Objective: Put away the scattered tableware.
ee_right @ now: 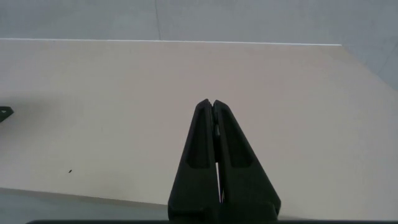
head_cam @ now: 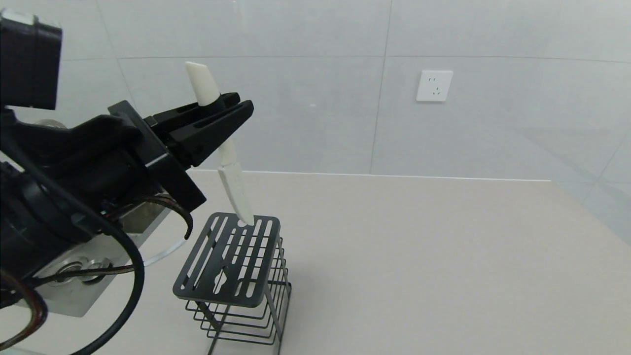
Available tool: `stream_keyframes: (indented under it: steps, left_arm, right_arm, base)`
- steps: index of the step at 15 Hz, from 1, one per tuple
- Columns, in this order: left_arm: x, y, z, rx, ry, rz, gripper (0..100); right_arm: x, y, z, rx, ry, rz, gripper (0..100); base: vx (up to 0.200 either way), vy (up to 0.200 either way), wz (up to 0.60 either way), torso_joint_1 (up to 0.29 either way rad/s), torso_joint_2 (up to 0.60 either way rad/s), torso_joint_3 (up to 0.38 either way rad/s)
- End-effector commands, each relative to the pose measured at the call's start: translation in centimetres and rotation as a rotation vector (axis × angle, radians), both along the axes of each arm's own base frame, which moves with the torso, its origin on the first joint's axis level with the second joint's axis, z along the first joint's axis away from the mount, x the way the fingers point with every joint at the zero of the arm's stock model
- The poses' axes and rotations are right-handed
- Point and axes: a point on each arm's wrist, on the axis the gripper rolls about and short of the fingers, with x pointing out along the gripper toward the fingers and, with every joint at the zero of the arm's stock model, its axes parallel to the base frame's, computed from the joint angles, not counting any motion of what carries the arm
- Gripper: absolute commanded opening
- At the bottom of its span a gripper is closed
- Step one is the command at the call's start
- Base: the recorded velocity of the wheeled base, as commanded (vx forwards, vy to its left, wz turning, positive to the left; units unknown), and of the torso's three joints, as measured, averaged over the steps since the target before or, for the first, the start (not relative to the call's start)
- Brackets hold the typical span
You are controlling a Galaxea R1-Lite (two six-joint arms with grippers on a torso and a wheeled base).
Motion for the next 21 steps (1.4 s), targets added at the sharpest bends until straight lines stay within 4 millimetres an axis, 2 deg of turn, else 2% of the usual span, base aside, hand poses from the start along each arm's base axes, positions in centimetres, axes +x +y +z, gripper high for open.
stream_keyframes:
  steps: [1,6,9,15,21]
  left_arm:
    - [0.3,-1.1,-0.1,0.0,0.011,-0.011,0]
    - [1.8,-2.4,-1.5,0.003,0.032,0.036,0]
    - [1.6,-2.5,-3.8,0.04,0.094,0.063,0]
    - [2.1,-2.6,-2.8,0.002,0.057,0.093,0]
    - [1.7,-2.3,-3.3,0.013,0.074,0.108,0]
  right_arm:
    - [0.0,0.0,0.0,0.003,0.001,0.001,0]
    - [0.0,0.0,0.0,0.009,0.002,0.001,0]
    - [0.0,0.0,0.0,0.009,0.003,0.001,0]
    - [0.0,0.0,0.0,0.009,0.003,-0.001,0]
    - [0.0,0.0,0.0,0.009,0.003,-0.001,0]
  base:
    - [0.0,0.0,0.0,0.0,0.0,0.0]
    - [0.0,0.0,0.0,0.0,0.0,0.0]
    - [0.0,0.0,0.0,0.0,0.0,0.0]
    - [0.0,0.0,0.0,0.0,0.0,0.0]
    - [0.0,0.0,0.0,0.0,0.0,0.0]
